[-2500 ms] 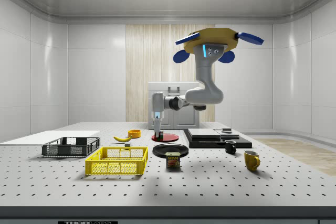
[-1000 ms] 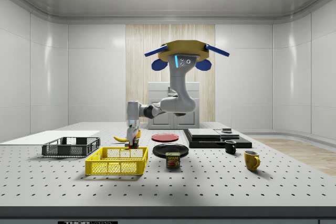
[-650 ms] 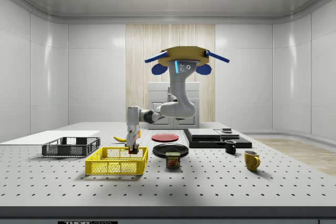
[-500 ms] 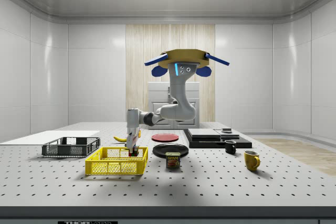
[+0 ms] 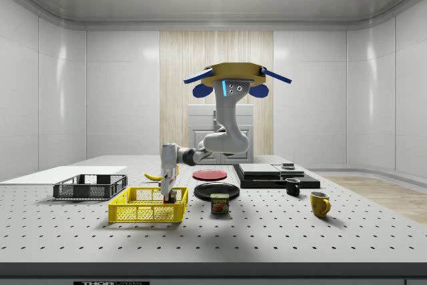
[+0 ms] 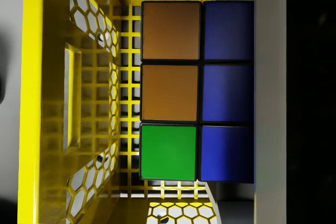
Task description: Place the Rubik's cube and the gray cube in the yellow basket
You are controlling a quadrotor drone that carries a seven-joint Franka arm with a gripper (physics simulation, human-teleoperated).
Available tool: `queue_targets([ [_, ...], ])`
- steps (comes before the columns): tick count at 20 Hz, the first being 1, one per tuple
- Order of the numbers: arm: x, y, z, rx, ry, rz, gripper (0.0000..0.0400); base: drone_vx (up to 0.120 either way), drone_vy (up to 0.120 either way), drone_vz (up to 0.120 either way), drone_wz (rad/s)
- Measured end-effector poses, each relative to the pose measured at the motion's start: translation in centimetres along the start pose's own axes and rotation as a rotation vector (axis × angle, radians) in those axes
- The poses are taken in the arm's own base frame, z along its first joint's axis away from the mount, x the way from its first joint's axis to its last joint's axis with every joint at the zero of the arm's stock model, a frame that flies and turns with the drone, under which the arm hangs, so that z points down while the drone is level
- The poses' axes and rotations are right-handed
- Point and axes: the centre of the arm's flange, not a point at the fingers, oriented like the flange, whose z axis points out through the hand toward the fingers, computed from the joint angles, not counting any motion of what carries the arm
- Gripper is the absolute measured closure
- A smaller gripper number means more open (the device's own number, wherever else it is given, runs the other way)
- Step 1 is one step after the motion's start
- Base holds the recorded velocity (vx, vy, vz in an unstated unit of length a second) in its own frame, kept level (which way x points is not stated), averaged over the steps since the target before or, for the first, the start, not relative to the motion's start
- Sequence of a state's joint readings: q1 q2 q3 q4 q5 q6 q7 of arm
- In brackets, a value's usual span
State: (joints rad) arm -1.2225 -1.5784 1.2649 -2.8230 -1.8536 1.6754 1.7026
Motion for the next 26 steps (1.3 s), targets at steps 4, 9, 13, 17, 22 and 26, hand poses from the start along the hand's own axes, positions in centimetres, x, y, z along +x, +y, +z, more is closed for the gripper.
queue_targets([
  [4, 0.0, 0.0, 1.4, 0.0, 0.0, 0.0, 0.0078, 0.0, 0.0, 0.0, 0.0],
  [9, 0.0, 0.0, 2.5, -0.001, 0.002, -0.001, 0.0034, 0.0, 0.0, 0.0, 0.0],
  [13, 0.0, 0.0, 1.8, -0.002, 0.003, 0.0, 0.0013, 0.0, 0.0, 0.0, 0.0],
  [17, 0.0, 0.0, 0.2, -0.002, 0.004, 0.0, 0.0005, 0.0, 0.0, 0.0, 0.0],
  [22, 0.0, 0.0, -1.8, -0.002, 0.004, 0.0, 0.0001, 0.0, 0.0, 0.0, 0.0],
  [26, 0.0, 0.0, -2.7, -0.002, 0.004, 0.0, 0.0, 0.0, 0.0, 0.1, 0.0],
])
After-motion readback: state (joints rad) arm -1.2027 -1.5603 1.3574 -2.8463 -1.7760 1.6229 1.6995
